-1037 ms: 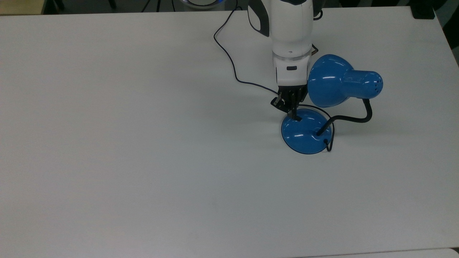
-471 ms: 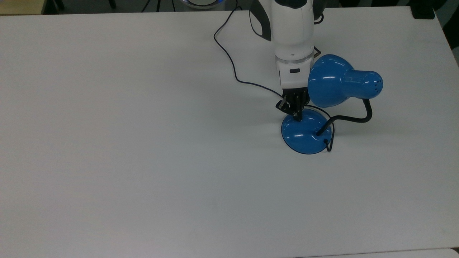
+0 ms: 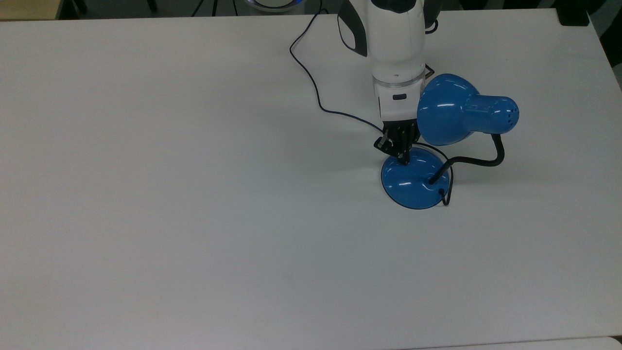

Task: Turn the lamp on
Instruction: 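Press down on the button of the blue lamp base with the gripper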

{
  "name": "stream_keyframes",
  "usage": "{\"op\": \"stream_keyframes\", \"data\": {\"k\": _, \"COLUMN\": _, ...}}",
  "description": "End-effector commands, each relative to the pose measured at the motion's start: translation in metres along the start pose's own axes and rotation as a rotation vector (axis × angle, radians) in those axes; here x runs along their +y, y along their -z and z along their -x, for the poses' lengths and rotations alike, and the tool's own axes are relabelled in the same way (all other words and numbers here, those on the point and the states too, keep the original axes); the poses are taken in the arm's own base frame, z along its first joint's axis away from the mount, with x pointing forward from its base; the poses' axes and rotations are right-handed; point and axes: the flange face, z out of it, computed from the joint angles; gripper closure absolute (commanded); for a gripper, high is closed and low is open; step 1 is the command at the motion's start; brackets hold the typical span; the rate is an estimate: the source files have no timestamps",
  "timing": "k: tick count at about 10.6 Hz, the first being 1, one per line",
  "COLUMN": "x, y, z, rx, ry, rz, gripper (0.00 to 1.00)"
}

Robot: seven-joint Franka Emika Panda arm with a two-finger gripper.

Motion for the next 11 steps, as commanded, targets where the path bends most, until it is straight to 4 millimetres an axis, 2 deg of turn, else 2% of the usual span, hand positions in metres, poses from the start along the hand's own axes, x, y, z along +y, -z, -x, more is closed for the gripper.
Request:
{"op": "stream_keyframes", "data": {"k": 1, "x": -0.003, "y": -0.002, "z": -0.007, "rx": 0.030, "ry": 0.029, "rz": -0.005, "gripper": 1.00}}
{"op": "stream_keyframes", "data": {"k": 3, "x": -0.003, "y": -0.002, "z": -0.008, "rx": 0.031, "ry": 0.028, "rz": -0.007, "gripper": 1.00}}
{"op": "stream_keyframes", "data": {"k": 11, "x": -0.004, "y": -0.025, "z": -0.003, "rx": 0.008, "ry": 0.039, "rz": -0.026, "gripper": 1.00}}
